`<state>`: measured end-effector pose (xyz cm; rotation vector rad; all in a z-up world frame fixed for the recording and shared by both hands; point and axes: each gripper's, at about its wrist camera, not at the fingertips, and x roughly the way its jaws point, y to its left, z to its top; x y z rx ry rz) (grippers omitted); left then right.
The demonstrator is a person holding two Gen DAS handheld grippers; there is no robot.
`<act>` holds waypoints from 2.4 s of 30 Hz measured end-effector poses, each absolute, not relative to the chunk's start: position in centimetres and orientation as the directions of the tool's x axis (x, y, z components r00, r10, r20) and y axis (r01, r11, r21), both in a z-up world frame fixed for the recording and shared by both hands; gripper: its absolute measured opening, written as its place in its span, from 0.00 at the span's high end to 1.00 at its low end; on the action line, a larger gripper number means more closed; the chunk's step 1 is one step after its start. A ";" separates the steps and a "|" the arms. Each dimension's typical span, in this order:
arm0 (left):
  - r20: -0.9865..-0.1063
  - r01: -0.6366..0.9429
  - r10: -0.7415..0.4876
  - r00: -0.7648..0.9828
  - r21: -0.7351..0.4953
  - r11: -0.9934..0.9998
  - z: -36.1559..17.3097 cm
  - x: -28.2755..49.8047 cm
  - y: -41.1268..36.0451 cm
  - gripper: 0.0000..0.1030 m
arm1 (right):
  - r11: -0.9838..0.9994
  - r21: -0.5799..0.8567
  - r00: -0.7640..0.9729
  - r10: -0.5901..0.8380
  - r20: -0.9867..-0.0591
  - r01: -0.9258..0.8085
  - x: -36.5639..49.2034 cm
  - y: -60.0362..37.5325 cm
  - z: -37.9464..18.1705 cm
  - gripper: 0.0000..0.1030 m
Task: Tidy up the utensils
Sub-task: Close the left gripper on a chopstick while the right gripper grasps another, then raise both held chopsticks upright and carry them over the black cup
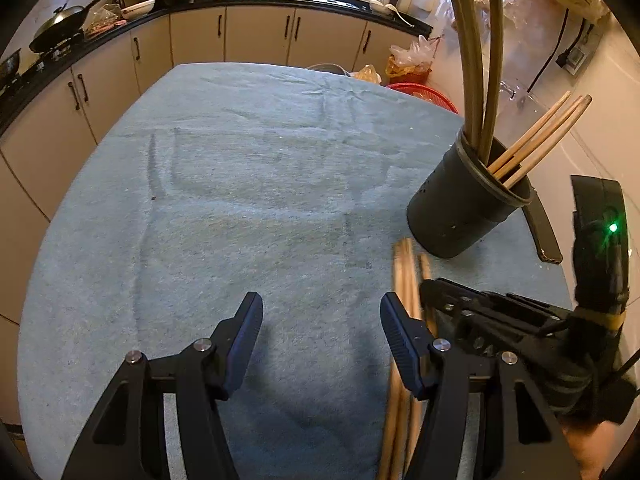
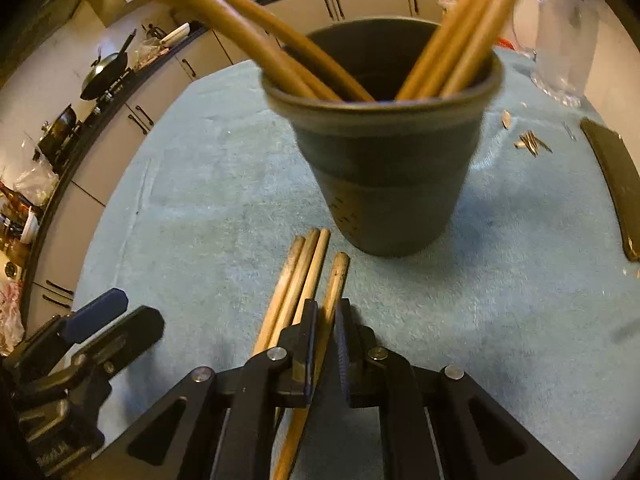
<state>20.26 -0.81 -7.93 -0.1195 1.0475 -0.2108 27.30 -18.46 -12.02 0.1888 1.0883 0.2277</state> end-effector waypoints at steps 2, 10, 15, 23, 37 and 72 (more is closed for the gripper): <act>-0.851 0.125 -0.238 0.469 -0.203 0.971 -7.9 20.6 -1.1 0.40 | 0.962 0.250 0.442 0.273 -0.854 -0.113 27.4 -18.2 -11.9 0.89; -0.870 0.201 -0.312 0.382 -0.251 0.947 -8.9 23.2 -4.1 0.51 | 0.962 0.250 0.444 0.274 -0.853 -0.112 23.4 -21.0 -12.8 0.90; -0.896 0.219 -0.340 0.286 -0.284 0.934 -10.4 25.0 -5.7 0.72 | 0.956 0.284 0.458 0.283 -0.843 -0.069 22.3 -23.1 -12.9 0.90; -0.936 0.215 -0.254 0.244 -0.203 0.955 -11.3 26.3 -7.3 0.83 | 0.952 0.296 0.466 0.298 -0.833 -0.078 21.6 -24.6 -12.9 0.89; -0.952 0.198 -0.119 0.283 -0.063 0.978 -11.4 25.4 -7.6 0.93 | 0.969 0.220 0.441 0.247 -0.863 -0.114 23.3 -23.3 -12.4 0.88; -0.660 0.132 -0.204 0.723 -0.158 0.979 3.6 12.2 -0.1 0.94 | 0.940 0.298 0.807 0.304 -0.506 -0.168 12.3 -26.3 0.5 0.93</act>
